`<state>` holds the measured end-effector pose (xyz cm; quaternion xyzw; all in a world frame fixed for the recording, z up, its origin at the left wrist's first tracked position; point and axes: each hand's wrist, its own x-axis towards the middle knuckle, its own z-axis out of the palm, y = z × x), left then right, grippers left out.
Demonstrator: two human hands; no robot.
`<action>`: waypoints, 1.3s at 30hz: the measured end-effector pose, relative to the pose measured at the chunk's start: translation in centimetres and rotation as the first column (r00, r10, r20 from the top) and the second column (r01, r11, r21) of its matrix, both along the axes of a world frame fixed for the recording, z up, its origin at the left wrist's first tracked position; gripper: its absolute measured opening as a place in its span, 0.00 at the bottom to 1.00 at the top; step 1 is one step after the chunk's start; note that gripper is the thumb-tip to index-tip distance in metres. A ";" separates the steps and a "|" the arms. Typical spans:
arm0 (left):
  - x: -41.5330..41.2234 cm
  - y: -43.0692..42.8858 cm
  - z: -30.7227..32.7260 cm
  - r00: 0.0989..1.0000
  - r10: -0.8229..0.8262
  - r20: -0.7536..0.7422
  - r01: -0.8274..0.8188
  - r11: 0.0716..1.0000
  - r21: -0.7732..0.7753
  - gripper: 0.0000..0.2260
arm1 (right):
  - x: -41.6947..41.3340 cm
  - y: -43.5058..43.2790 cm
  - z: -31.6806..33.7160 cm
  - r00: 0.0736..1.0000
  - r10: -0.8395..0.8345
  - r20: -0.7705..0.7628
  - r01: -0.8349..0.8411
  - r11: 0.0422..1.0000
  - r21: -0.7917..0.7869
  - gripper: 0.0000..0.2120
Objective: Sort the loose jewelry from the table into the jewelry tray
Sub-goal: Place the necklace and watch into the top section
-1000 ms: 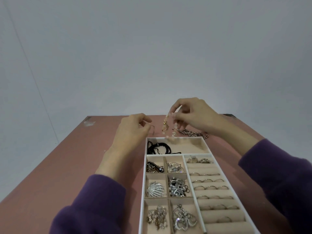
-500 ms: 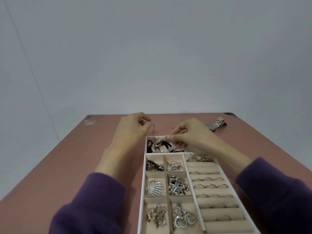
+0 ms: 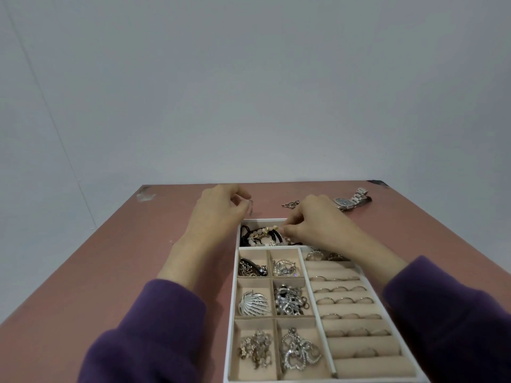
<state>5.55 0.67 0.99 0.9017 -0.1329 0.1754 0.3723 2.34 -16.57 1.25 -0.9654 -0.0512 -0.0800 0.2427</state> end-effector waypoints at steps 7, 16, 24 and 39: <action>0.2 -0.5 -0.3 0.999 -0.037 0.027 0.035 0.997 0.065 0.07 | 1.8 -3.2 2.2 0.994 -0.047 0.096 0.043 0.998 0.049 0.04; -0.4 -1.3 -0.2 0.991 -0.105 0.083 0.101 0.994 0.048 0.07 | 5.0 -7.2 2.2 0.997 0.020 -0.081 -0.038 0.971 -0.235 0.06; -0.3 -1.2 -0.3 0.991 -0.108 0.080 0.105 0.993 0.048 0.07 | 4.9 -7.2 2.2 0.995 0.020 -0.097 -0.059 0.905 -0.421 0.13; -0.3 -1.2 -0.2 0.992 -0.104 0.072 0.101 0.994 0.048 0.07 | 5.2 -8.2 1.0 0.999 0.041 0.027 -0.023 0.881 -0.473 0.06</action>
